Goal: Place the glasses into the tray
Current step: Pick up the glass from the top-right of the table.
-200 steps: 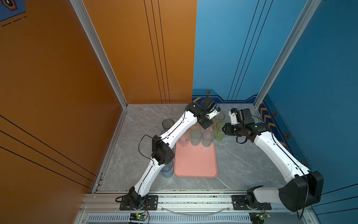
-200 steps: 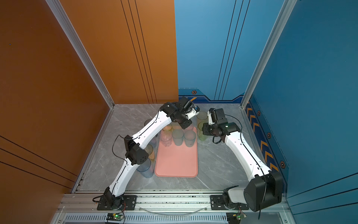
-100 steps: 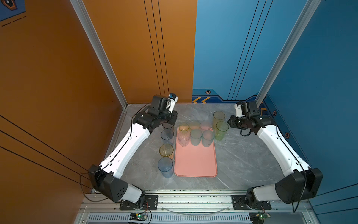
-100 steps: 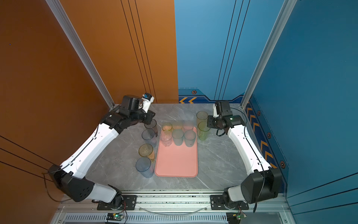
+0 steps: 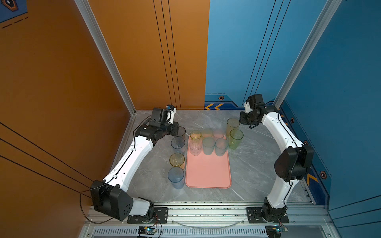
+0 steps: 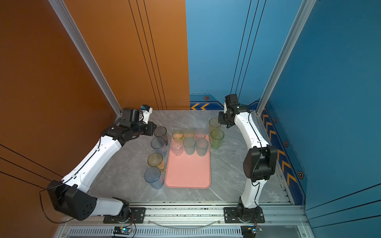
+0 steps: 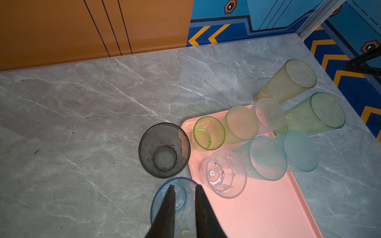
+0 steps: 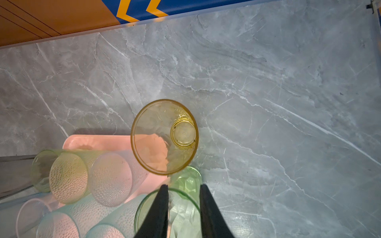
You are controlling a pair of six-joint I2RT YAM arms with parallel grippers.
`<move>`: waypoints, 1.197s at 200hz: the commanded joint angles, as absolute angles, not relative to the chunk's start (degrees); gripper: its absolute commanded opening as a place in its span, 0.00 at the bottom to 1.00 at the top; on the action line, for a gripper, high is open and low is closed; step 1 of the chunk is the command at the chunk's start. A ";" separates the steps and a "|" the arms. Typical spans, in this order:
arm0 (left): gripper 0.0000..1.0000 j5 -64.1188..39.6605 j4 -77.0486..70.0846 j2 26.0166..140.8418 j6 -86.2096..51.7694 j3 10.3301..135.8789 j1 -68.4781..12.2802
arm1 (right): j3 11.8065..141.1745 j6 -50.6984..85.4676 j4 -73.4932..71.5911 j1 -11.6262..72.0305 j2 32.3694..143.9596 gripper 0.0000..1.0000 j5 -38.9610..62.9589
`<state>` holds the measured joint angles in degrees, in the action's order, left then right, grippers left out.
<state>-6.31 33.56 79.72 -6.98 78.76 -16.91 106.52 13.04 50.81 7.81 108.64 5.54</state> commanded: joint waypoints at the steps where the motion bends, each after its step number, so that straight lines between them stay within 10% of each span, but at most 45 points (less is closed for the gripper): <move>1: 0.20 -8.33 32.34 80.60 -7.12 78.31 -16.61 | 110.94 11.52 56.30 7.33 111.85 0.25 2.92; 239: 0.20 -10.22 31.14 81.39 -6.95 79.10 -16.45 | 116.06 11.86 56.98 7.65 121.18 0.24 4.59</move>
<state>-9.15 32.27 80.77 -6.98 78.76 -16.86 114.72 11.84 55.11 7.18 118.83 3.33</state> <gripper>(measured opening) 0.199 0.237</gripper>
